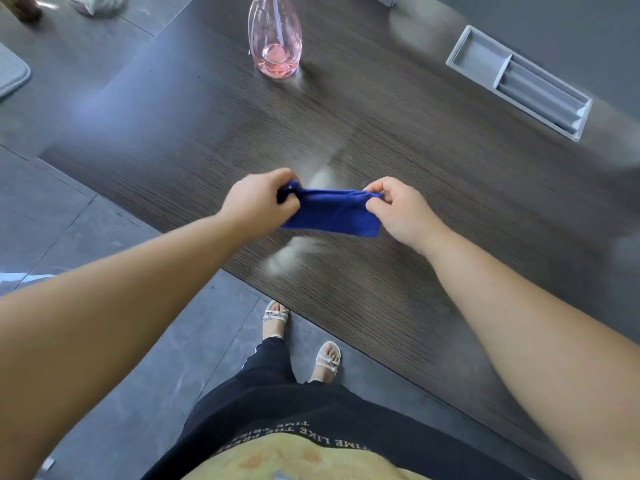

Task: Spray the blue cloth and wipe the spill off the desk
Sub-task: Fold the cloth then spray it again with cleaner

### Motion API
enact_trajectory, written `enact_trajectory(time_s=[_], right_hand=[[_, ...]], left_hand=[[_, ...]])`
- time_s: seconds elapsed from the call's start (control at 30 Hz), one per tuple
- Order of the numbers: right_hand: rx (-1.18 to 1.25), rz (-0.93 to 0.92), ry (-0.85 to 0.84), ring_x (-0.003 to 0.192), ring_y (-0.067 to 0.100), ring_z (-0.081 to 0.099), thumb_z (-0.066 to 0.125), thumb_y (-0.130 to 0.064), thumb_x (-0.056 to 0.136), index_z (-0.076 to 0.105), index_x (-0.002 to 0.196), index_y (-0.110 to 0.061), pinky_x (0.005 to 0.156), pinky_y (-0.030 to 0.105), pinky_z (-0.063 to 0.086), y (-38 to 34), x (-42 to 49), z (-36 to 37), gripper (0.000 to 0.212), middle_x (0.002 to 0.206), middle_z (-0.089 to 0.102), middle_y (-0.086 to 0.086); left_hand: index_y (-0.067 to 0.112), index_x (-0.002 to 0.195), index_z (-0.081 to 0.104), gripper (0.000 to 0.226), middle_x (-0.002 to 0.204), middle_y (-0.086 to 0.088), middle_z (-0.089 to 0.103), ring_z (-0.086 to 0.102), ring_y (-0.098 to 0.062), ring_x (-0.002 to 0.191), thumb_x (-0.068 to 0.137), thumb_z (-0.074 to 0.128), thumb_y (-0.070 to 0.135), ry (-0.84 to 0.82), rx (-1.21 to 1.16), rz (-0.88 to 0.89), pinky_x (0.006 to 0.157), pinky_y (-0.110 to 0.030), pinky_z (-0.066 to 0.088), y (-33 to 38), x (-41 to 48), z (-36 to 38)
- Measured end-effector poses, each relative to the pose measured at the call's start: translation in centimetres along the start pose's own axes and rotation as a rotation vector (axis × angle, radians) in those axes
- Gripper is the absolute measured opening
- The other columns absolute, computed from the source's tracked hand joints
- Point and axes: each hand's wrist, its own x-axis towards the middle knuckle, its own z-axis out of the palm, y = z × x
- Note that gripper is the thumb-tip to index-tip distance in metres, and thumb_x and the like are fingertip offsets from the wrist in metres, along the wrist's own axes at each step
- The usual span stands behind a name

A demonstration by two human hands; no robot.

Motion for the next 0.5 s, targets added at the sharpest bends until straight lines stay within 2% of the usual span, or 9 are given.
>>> enact_trajectory(time_s=[0.03, 0.1, 0.17, 0.2, 0.27, 0.3, 0.37, 0.4, 0.5], right_hand=[[0.122, 0.101, -0.044, 0.076, 0.013, 0.059, 0.052, -0.015, 0.087, 0.057, 0.095, -0.022, 0.07, 0.03, 0.051, -0.6, 0.7, -0.1, 0.012, 0.09, 0.065, 0.0], [0.22, 0.2, -0.106, 0.074, 0.011, 0.059, 0.05, -0.016, 0.091, 0.055, 0.099, -0.02, 0.058, 0.024, 0.052, -1.7, 2.2, 0.4, 0.011, 0.096, 0.062, 0.002], [0.26, 0.226, -0.1, 0.077, 0.013, 0.06, 0.052, -0.016, 0.093, 0.054, 0.103, -0.017, 0.053, 0.023, 0.053, -2.0, 3.3, 1.5, 0.01, 0.102, 0.06, 0.006], [0.261, 0.226, -0.07, 0.082, 0.017, 0.062, 0.054, -0.017, 0.092, 0.053, 0.103, -0.016, 0.058, 0.028, 0.057, -2.1, 4.2, 2.1, 0.01, 0.107, 0.06, 0.009], [0.188, 0.185, 0.018, 0.09, 0.024, 0.063, 0.06, -0.021, 0.09, 0.054, 0.1, -0.018, 0.07, 0.04, 0.058, -2.4, 5.9, 3.1, 0.012, 0.106, 0.06, 0.011], [0.118, 0.157, 0.055, 0.091, 0.025, 0.063, 0.061, -0.023, 0.089, 0.055, 0.099, -0.018, 0.074, 0.042, 0.057, -2.7, 6.6, 3.4, 0.012, 0.099, 0.061, 0.006], [-0.045, 0.109, 0.1, 0.092, 0.022, 0.062, 0.061, -0.027, 0.088, 0.059, 0.1, -0.019, 0.082, 0.04, 0.053, -3.4, 7.5, 3.8, 0.014, 0.087, 0.059, -0.005], [-0.135, 0.095, 0.115, 0.093, 0.02, 0.061, 0.06, -0.029, 0.089, 0.06, 0.1, -0.02, 0.083, 0.037, 0.05, -3.7, 7.8, 3.8, 0.015, 0.088, 0.059, -0.006], [-0.331, 0.054, 0.153, 0.095, 0.018, 0.057, 0.056, -0.035, 0.09, 0.061, 0.099, -0.021, 0.081, 0.031, 0.045, -4.4, 8.3, 3.2, 0.018, 0.105, 0.06, -0.001]], left_hand=[[0.016, 0.087, 0.054, 0.006, 0.071, -0.002, 0.054, 0.05, -0.025, 0.077, 0.085, 0.049, 0.018, -0.053, -0.053, -0.098, 0.065, -0.027, 0.036, 0.0, 1.0, -0.7], [0.013, 0.091, 0.054, 0.005, 0.071, 0.0, 0.052, 0.048, -0.023, 0.078, 0.088, 0.05, 0.016, -0.128, -0.095, -0.198, 0.061, -0.026, 0.033, -0.7, 2.6, -1.7], [0.011, 0.102, 0.06, 0.015, 0.089, -0.004, 0.06, 0.054, -0.025, 0.09, 0.091, 0.053, 0.018, -0.135, -0.108, -0.231, 0.068, -0.022, 0.034, -1.6, 3.8, -2.0], [0.011, 0.105, 0.062, 0.018, 0.098, -0.007, 0.062, 0.055, -0.026, 0.097, 0.091, 0.054, 0.02, -0.104, -0.117, -0.254, 0.072, -0.022, 0.034, -2.3, 4.4, -2.1], [0.013, 0.109, 0.062, 0.022, 0.107, -0.008, 0.063, 0.055, -0.025, 0.103, 0.091, 0.057, 0.026, -0.025, -0.13, -0.316, 0.076, -0.023, 0.034, -3.5, 5.2, -2.2], [0.014, 0.11, 0.061, 0.024, 0.109, -0.007, 0.063, 0.055, -0.025, 0.104, 0.09, 0.057, 0.028, -0.003, -0.127, -0.341, 0.077, -0.023, 0.035, -3.9, 5.5, -2.3], [0.014, 0.11, 0.059, 0.026, 0.109, -0.005, 0.063, 0.056, -0.025, 0.104, 0.091, 0.056, 0.032, -0.005, -0.12, -0.368, 0.079, -0.025, 0.037, -4.9, 6.1, -2.5], [0.015, 0.109, 0.059, 0.026, 0.108, -0.003, 0.063, 0.056, -0.024, 0.103, 0.091, 0.055, 0.033, -0.022, -0.115, -0.372, 0.079, -0.026, 0.039, -5.3, 6.2, -2.7], [0.018, 0.106, 0.062, 0.026, 0.113, -0.003, 0.06, 0.054, -0.025, 0.107, 0.09, 0.054, 0.038, -0.062, -0.038, -0.321, 0.088, -0.032, 0.042, -6.4, 6.5, -3.2]])
